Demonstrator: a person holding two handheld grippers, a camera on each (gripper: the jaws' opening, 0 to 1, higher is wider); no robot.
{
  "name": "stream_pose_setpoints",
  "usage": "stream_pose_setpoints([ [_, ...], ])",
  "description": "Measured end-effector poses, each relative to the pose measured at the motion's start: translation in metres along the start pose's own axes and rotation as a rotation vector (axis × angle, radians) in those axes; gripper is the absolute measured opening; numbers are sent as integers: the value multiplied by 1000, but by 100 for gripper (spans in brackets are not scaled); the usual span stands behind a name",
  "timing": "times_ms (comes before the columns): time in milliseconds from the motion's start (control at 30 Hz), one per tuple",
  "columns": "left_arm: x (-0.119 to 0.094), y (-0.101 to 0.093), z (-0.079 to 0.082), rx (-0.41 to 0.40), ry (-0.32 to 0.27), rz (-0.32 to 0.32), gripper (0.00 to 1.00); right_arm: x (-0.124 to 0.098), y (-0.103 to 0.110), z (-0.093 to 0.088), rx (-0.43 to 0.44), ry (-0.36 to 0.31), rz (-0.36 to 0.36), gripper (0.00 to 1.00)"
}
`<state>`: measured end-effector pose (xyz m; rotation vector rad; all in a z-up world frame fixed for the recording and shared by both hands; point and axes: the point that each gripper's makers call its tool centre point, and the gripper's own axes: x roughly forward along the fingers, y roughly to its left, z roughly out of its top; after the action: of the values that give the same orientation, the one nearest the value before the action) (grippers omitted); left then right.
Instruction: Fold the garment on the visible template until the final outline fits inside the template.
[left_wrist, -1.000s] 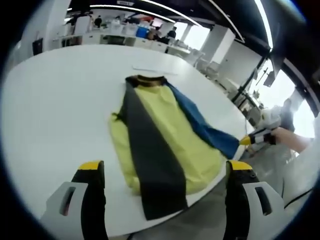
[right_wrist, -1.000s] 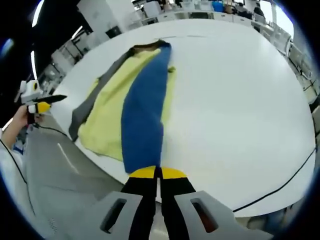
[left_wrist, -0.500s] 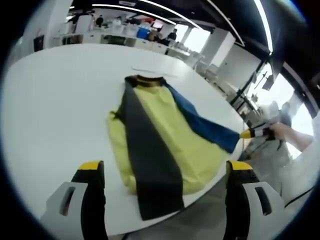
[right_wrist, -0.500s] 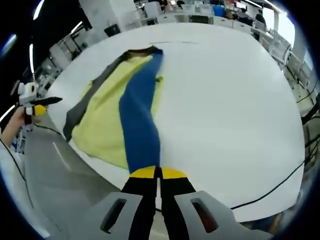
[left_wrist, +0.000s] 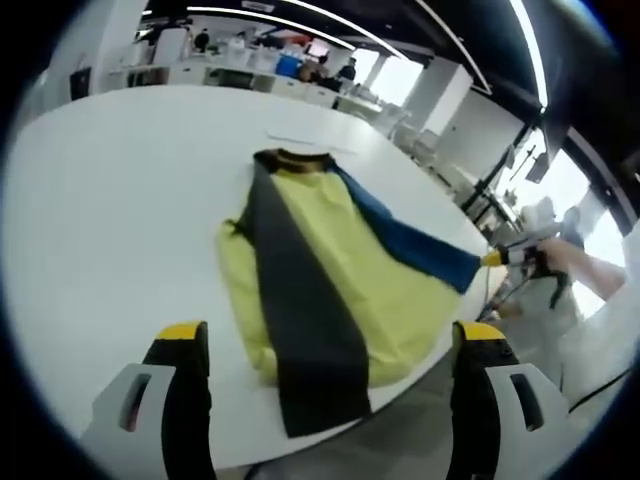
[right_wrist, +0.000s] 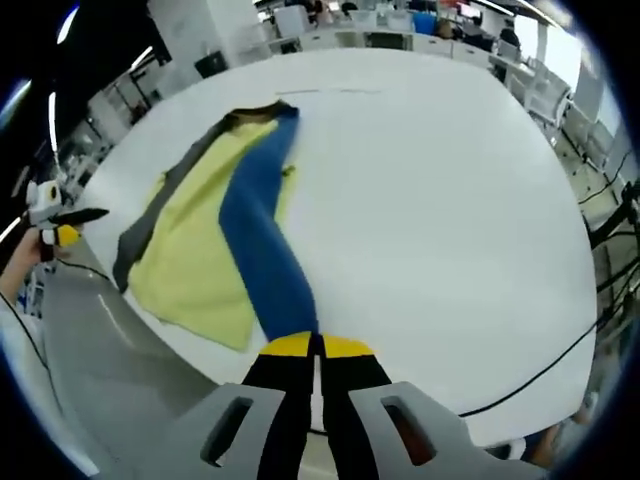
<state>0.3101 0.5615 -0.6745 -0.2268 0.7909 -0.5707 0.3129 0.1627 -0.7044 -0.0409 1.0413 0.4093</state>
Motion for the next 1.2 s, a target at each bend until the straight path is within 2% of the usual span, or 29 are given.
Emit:
stream_pose_setpoints([
  [333,3,0,-3,-8,9,-4,97,-17,-25,18,4,-29,-36,2],
  [867,3,3,-4,-13,16,4,97,-32,-65,27,-4,-21,-97,2],
  [1200,3,1,-3,-7,24,4,97,-33,-85,29,-25,6,-118,2],
])
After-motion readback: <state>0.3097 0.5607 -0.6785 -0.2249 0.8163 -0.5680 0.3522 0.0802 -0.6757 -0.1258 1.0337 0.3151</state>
